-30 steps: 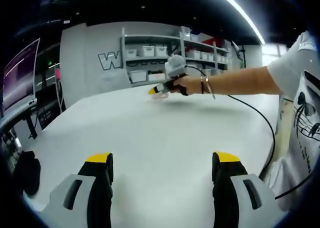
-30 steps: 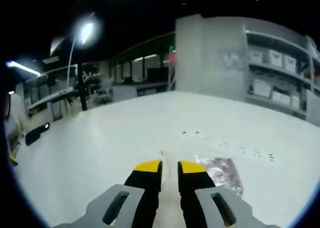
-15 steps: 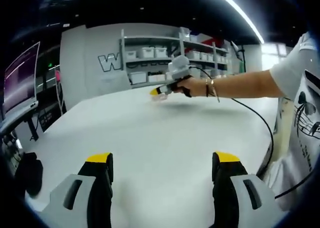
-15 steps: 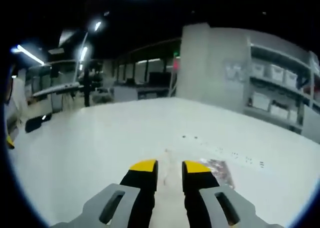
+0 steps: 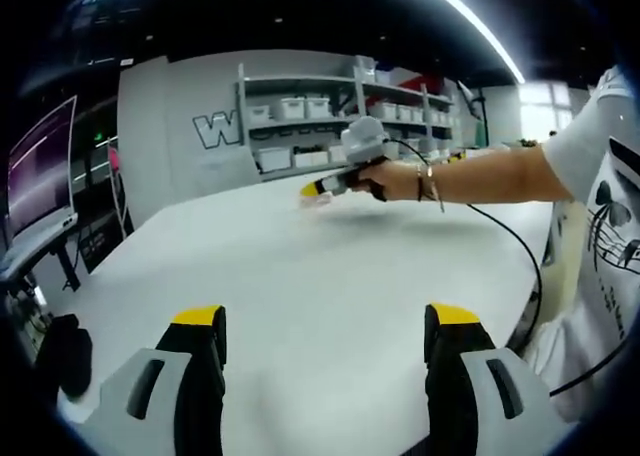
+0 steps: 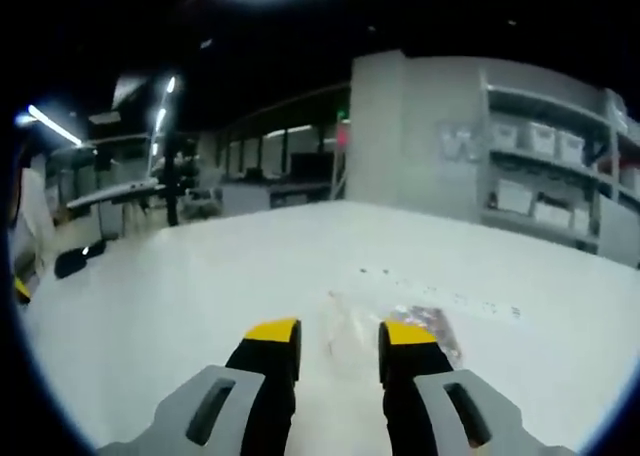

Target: Open the resealable bag by pulling the two sides of the seal apart until the entire bag opening is separated and visibly accessible.

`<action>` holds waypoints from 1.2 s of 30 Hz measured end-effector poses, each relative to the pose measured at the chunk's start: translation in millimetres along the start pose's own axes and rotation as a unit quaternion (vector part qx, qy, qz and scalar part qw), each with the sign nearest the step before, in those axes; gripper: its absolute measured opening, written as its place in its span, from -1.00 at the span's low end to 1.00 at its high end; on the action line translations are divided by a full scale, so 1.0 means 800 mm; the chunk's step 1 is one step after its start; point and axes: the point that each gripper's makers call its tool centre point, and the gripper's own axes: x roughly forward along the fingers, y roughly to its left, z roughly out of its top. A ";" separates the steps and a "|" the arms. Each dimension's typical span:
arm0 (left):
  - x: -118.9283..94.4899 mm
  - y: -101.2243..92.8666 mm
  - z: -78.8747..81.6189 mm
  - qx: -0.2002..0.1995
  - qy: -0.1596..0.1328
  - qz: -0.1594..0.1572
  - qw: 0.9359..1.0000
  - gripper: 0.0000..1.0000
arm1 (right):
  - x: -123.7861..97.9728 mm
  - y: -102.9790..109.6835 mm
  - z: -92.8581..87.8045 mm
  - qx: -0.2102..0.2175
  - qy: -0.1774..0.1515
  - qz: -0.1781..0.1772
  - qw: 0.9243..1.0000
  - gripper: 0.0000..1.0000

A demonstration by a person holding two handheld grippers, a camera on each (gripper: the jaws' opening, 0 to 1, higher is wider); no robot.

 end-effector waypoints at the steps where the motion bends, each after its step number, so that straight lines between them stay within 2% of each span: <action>1: 0.000 0.000 0.000 0.000 0.000 0.000 1.000 0.61 | 0.000 -0.001 0.000 0.001 0.000 -0.001 1.000 -0.39; 9: -0.002 -0.003 0.001 0.003 0.000 0.001 1.000 0.61 | -0.004 -0.014 -0.005 0.021 0.000 -0.011 1.000 -0.12; 14: -0.005 -0.005 0.003 0.005 -0.001 0.002 1.000 0.61 | -0.004 -0.017 -0.007 0.042 0.003 -0.011 0.999 0.38; 18: -0.007 -0.006 0.004 0.006 -0.003 0.003 1.000 0.61 | -0.004 -0.017 -0.010 0.048 0.007 -0.011 0.999 0.46; 25: -0.010 -0.005 0.002 0.005 -0.001 0.007 1.000 0.61 | -0.010 -0.020 -0.017 0.063 0.015 -0.021 0.998 0.91; 28: -0.012 -0.004 0.001 0.005 0.000 0.009 1.000 0.61 | -0.014 -0.023 -0.022 0.071 0.019 -0.023 0.997 0.99; 36: -0.012 -0.006 -0.002 0.005 0.003 0.008 1.000 0.61 | -0.041 -0.021 -0.024 0.063 0.010 -0.025 0.998 0.99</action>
